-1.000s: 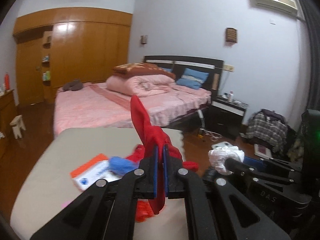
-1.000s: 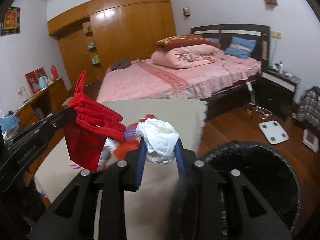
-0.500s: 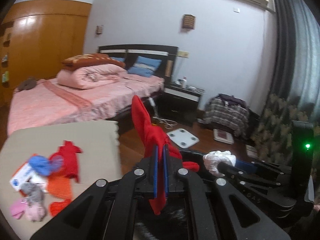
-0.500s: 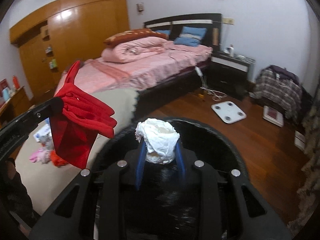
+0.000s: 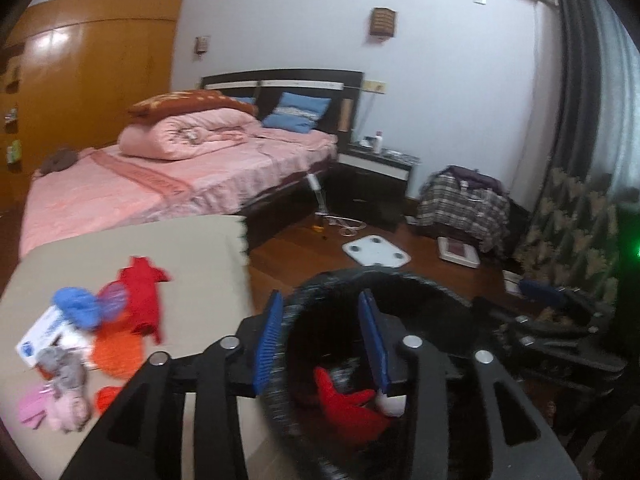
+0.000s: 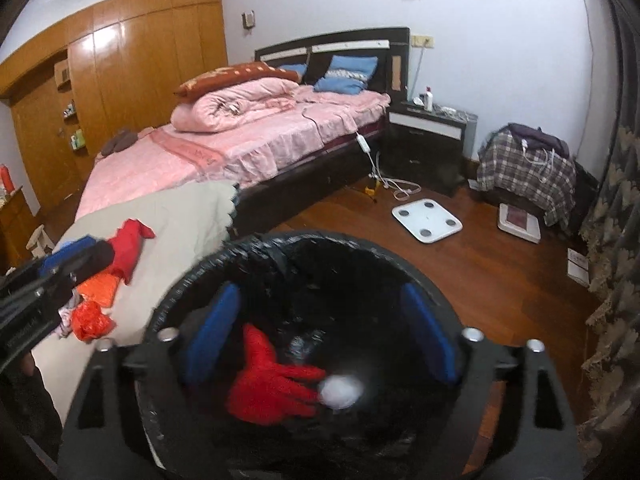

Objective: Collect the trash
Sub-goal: 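Drop the red glove and white bag into the bin with both grippers, then grasp the red plastic bag with the right gripper and lift it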

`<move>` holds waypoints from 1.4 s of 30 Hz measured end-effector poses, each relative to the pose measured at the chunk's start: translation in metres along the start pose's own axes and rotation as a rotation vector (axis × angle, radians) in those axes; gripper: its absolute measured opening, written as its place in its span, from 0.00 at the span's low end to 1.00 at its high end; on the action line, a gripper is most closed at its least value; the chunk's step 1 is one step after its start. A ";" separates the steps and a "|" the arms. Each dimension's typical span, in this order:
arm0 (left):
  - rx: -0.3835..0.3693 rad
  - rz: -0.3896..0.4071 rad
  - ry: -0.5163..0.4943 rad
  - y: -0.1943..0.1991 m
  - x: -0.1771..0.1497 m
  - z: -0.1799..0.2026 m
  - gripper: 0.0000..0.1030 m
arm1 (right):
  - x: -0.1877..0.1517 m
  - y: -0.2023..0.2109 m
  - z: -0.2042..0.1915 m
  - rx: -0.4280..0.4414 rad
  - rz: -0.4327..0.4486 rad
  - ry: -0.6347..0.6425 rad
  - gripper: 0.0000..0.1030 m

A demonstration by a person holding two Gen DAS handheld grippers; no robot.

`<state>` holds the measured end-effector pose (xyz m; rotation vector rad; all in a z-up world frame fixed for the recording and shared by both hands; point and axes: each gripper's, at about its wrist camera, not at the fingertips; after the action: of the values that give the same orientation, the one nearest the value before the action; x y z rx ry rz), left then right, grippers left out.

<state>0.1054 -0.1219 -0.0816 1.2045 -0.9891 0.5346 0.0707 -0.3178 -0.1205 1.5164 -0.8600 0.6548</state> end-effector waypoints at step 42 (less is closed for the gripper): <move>0.505 -0.116 0.226 0.046 -0.104 -0.237 0.65 | -0.053 -0.128 -0.270 0.388 -0.228 0.290 0.83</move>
<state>0.0980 0.1309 -0.1551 1.5957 -0.6004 0.8395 0.1657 -0.0417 -0.2018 1.7757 -0.3434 0.8802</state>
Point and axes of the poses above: each gripper's, at about its wrist camera, not at the fingertips, and y roughly against the way its jaws point, z to its right, x to its top, and after that the axes turned 8 degrees about x, right-handed
